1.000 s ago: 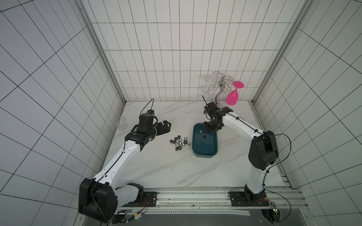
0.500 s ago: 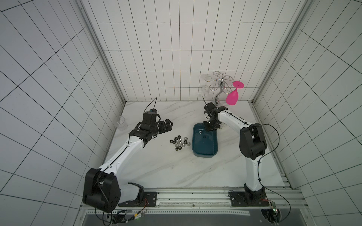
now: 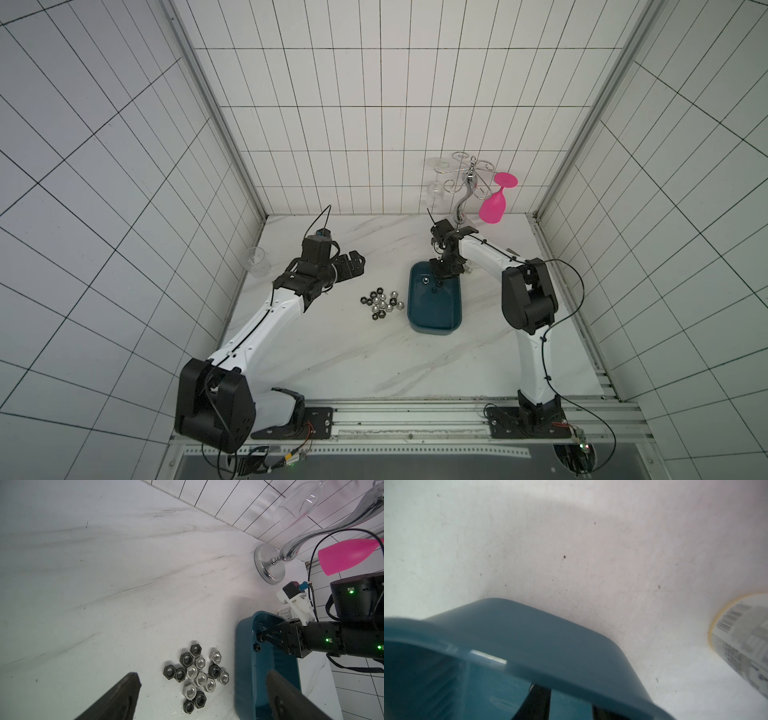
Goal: Put the nuts on the desktop into the storage box
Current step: Place the nut in the storage box, then pick up the nut from the center of the board.
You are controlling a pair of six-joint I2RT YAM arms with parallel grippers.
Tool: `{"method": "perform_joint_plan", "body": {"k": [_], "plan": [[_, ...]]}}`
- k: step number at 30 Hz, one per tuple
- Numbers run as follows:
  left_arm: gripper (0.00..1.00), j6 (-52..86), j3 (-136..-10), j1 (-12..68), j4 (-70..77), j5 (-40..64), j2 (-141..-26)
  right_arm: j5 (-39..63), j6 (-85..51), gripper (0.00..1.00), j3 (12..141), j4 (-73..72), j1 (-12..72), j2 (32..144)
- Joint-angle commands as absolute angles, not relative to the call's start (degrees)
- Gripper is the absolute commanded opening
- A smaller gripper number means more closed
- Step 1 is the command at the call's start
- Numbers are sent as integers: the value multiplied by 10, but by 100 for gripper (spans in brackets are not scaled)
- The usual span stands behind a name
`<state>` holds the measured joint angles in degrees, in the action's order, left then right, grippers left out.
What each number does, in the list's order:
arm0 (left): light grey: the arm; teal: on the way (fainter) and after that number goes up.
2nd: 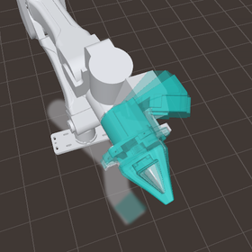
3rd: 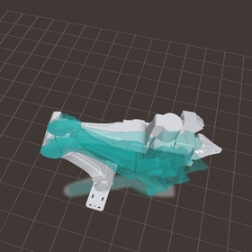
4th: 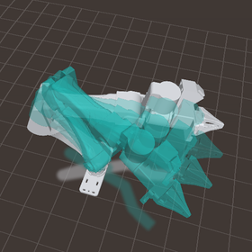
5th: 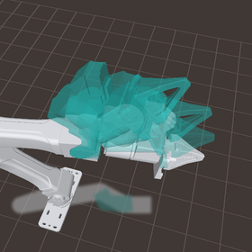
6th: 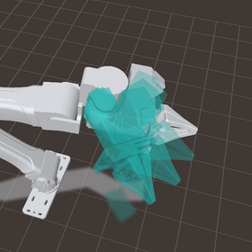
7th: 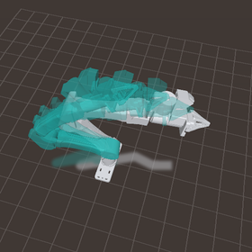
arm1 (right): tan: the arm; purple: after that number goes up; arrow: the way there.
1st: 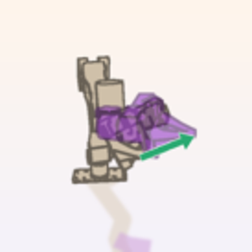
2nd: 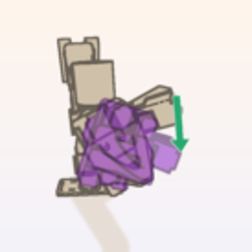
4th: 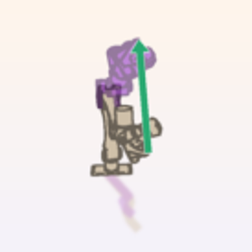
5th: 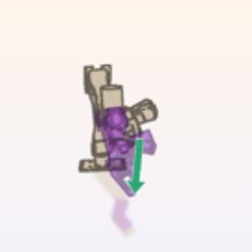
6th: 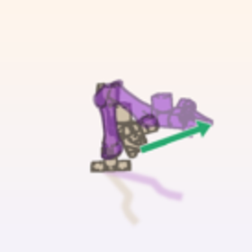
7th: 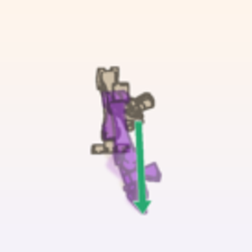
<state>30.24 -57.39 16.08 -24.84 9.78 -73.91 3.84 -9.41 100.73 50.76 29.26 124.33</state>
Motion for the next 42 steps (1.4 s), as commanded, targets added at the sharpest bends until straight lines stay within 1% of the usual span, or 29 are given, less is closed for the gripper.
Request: {"method": "perform_joint_plan", "body": {"k": [1,8,11,14,20,26,31,42], "plan": [[98,301,-576,163,-255,82,-714,34,-91,36,1023,514,289,1238],[98,300,-561,159,-259,33,-675,31,-100,37,1014,503,311,1149],[99,309,-551,143,-261,33,-665,28,-100,39,1019,497,344,1118],[99,322,-538,114,-262,56,-656,35,-98,40,1041,505,384,1116],[99,322,-523,71,-284,65,-623,60,-103,42,1101,518,444,1177],[99,320,-496,51,-301,69,-594,74,-109,45,1170,533,472,1263],[98,313,-492,46,-303,77,-592,46,-110,45,1223,577,477,1323],[98,308,-494,44,-305,79,-593,32,-98,45,1212,599,484,1368]]}}
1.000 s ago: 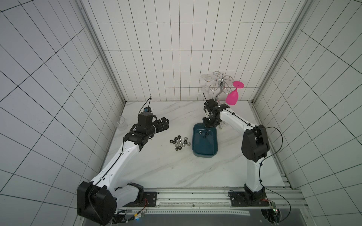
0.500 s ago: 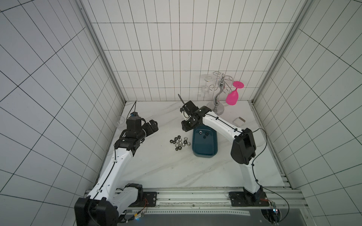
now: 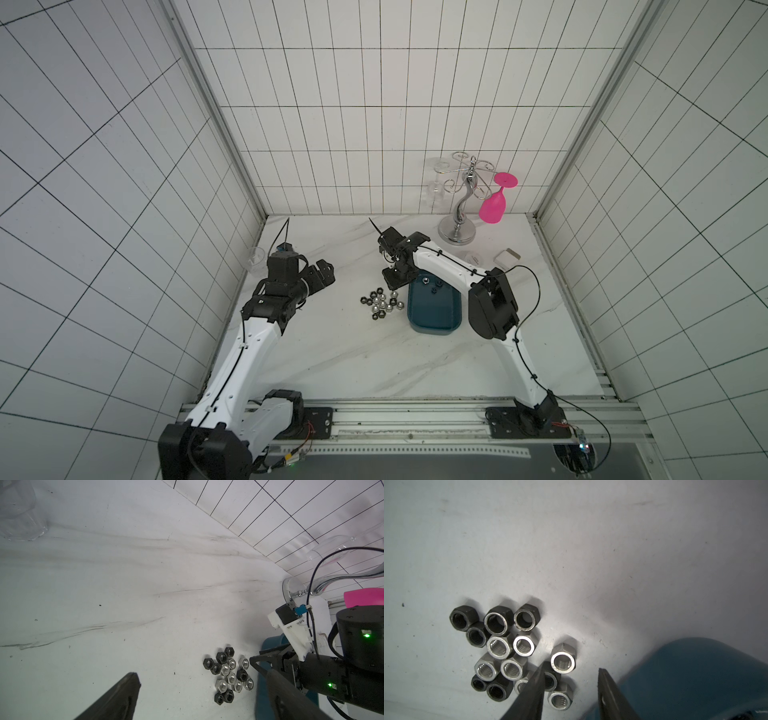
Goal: Put the nuts on the desktop into the storage box
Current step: Pick up the nut from the center of the board.
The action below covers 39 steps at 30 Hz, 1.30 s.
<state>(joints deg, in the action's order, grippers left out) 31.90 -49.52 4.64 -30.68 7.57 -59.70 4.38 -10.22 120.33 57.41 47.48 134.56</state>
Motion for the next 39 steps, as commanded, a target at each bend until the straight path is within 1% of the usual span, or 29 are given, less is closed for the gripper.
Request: {"method": "perform_joint_plan", "body": {"k": [1,12,14,17,21,24,26,33,36,39], "plan": [[99,307,-492,43,-306,78,-591,32,-97,45,1212,599,485,1371],[99,300,-491,40,-311,75,-585,21,-91,44,1240,614,492,1402],[99,298,-492,38,-312,75,-584,19,-91,42,1240,619,493,1405],[99,296,-492,36,-314,75,-584,18,-91,36,1239,623,494,1407],[98,295,-492,33,-316,76,-582,14,-91,34,1241,626,495,1411],[98,293,-494,32,-319,76,-579,12,-93,27,1246,626,495,1404],[99,293,-495,32,-319,76,-577,16,-95,24,1239,608,495,1380],[98,295,-503,31,-318,95,-580,36,-115,24,1229,549,480,1271],[98,290,-508,31,-314,116,-582,45,-133,24,1201,548,448,1225],[98,289,-508,35,-302,144,-584,37,-139,24,1138,543,410,1178]]}}
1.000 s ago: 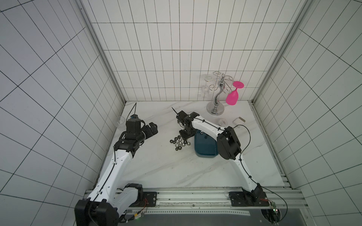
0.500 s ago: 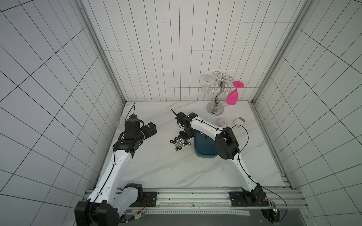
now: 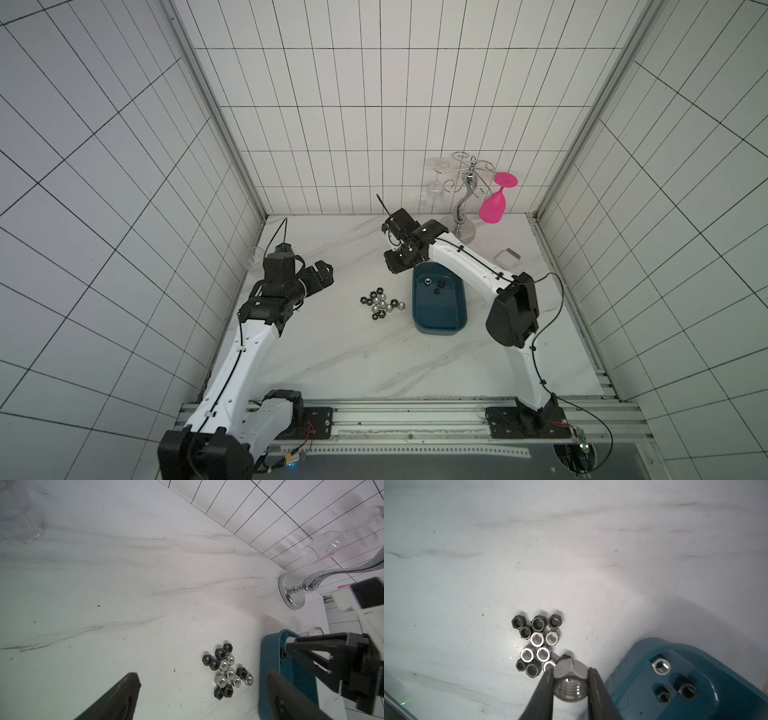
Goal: Put the nuts on the desktop into the storage box
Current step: Pick up the nut from the center of the board, then place the nut in the storage box.
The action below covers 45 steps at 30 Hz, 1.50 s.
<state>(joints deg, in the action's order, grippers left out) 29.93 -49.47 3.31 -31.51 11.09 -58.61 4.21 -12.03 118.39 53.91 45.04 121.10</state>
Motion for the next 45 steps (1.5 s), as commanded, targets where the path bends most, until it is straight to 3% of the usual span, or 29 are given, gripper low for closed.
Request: {"method": "perform_joint_plan", "body": {"k": [1,8,21,40,45], "plan": [[98,289,-506,38,-295,155,-585,34,-139,24,1112,540,397,1163],[98,292,-510,97,-263,159,-617,39,-130,24,990,533,339,1129],[98,293,-530,101,-272,140,-642,4,-109,25,906,534,320,1153],[98,261,-539,100,-305,110,-634,-15,-91,28,942,561,310,1214],[99,264,-528,99,-295,107,-624,-7,-91,37,954,557,310,1221]]}}
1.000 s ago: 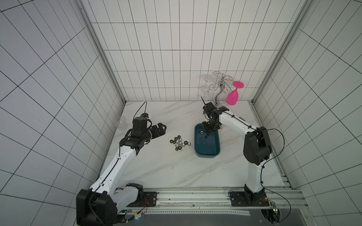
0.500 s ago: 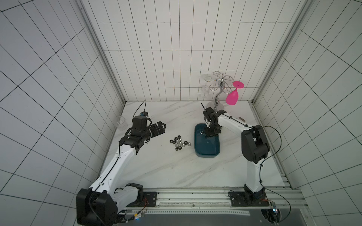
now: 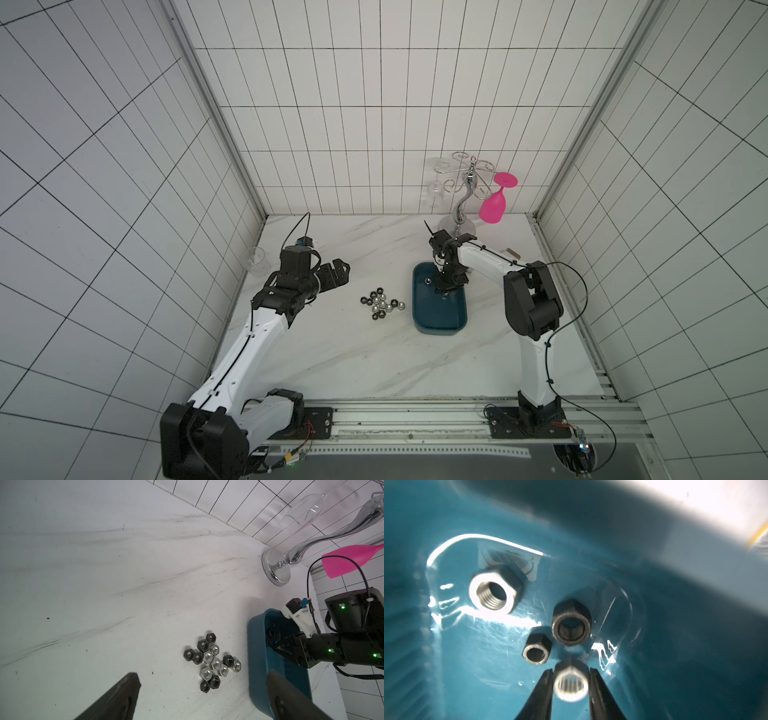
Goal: Put the nuts on the desktop into the storage box
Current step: Place the nut in the storage box, then pick up the nut from the center of the board.
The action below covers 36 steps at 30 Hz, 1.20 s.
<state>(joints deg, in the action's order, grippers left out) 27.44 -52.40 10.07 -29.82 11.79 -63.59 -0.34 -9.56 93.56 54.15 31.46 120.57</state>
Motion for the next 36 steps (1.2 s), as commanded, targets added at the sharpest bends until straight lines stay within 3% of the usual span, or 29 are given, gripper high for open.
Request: {"method": "perform_joint_plan", "body": {"k": [1,5,16,24,36], "plan": [[99,264,-529,99,-295,108,-625,-6,-92,39,957,557,310,1219],[99,262,-531,99,-298,107,-625,-7,-92,47,972,559,311,1202],[99,296,-524,74,-295,100,-621,13,-86,52,1037,544,394,1138],[98,291,-528,21,-320,104,-607,55,-111,52,1156,540,455,1236],[99,281,-513,15,-330,114,-594,66,-135,52,1329,567,479,1401]]}}
